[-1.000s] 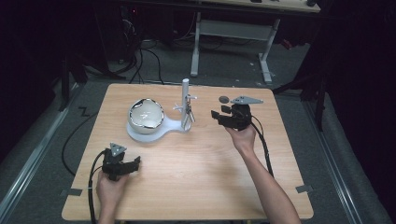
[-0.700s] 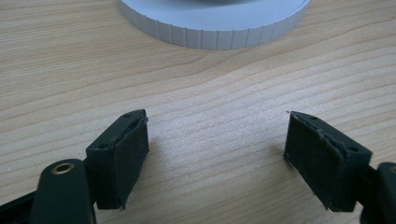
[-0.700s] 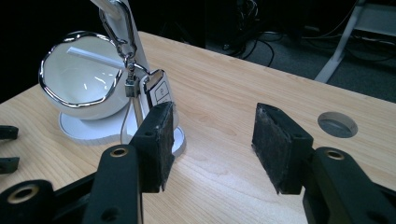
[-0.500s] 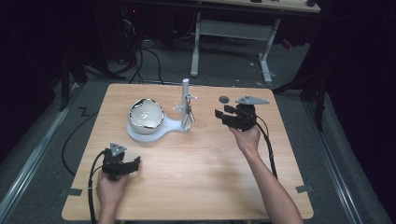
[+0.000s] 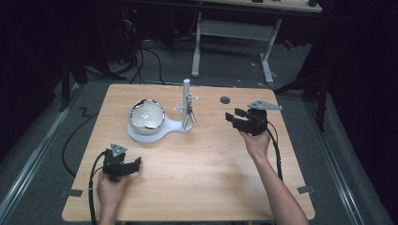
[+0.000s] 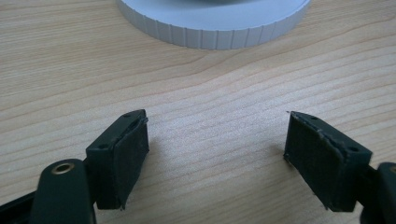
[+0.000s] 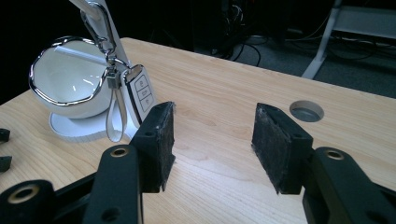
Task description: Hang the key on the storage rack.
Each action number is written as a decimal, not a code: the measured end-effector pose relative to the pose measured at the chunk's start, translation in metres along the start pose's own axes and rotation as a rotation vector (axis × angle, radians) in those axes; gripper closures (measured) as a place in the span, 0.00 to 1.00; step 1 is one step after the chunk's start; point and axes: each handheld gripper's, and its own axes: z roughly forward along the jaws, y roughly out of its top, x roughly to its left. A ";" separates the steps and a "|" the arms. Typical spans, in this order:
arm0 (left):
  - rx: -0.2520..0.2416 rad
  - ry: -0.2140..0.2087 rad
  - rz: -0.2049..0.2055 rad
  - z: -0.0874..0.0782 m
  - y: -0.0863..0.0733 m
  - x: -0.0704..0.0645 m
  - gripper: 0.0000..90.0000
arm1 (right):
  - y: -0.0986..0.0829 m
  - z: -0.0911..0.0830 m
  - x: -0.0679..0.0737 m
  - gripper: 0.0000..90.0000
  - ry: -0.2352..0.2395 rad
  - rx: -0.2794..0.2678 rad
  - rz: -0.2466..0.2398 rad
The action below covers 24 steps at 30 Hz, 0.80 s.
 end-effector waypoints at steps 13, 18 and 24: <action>0.000 0.000 0.000 0.000 0.000 0.000 0.25 | -0.009 -0.017 -0.006 0.54 -0.013 -0.020 0.014; 0.000 0.000 0.000 0.000 0.000 0.000 0.25 | -0.012 -0.021 -0.006 0.54 -0.013 -0.016 0.014; 0.000 0.000 0.000 0.000 0.000 0.000 0.25 | -0.017 -0.026 -0.008 0.54 -0.017 -0.022 0.021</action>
